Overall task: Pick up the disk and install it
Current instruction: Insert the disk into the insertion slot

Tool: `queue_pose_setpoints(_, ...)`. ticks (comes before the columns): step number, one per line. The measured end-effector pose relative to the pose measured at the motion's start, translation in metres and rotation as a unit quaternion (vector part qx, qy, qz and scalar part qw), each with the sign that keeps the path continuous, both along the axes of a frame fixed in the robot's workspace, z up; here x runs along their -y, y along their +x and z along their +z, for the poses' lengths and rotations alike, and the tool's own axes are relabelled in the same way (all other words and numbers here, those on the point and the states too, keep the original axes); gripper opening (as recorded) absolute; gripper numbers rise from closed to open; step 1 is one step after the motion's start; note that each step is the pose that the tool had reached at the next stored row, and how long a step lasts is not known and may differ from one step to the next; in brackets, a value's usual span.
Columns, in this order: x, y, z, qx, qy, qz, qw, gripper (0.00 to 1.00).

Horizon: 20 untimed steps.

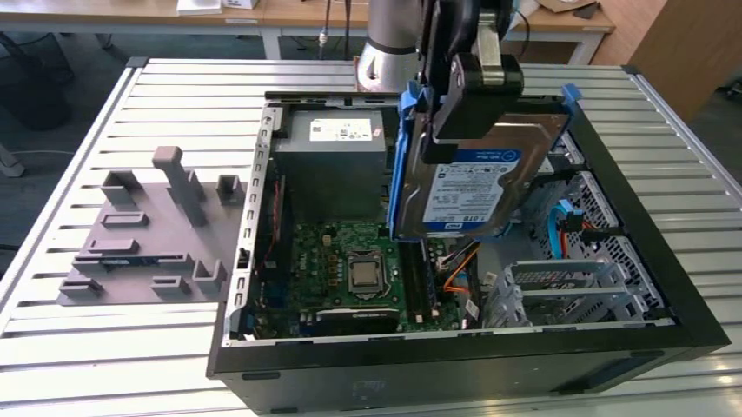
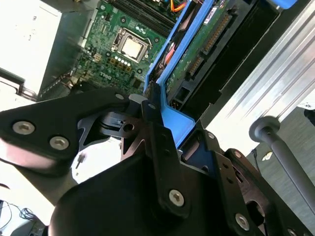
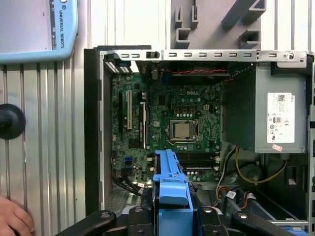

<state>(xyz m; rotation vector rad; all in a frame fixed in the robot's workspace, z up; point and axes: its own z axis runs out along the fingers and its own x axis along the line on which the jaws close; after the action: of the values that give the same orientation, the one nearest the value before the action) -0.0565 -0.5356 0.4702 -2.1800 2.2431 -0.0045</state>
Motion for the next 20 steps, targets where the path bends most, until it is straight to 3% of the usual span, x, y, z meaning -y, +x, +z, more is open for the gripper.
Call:
queue_pose_setpoints(10,0.0037,0.0197,-0.0035,-0.0001,-0.0001,0.0,1.0,0.36)
queue_pose_setpoints(15,0.0172,0.0203,-0.0063,0.0,0.0,0.0,1.0,0.36)
queue_pose_setpoints(20,0.0249,0.0264,-0.0083,0.0,0.0,0.0,1.0,0.36)
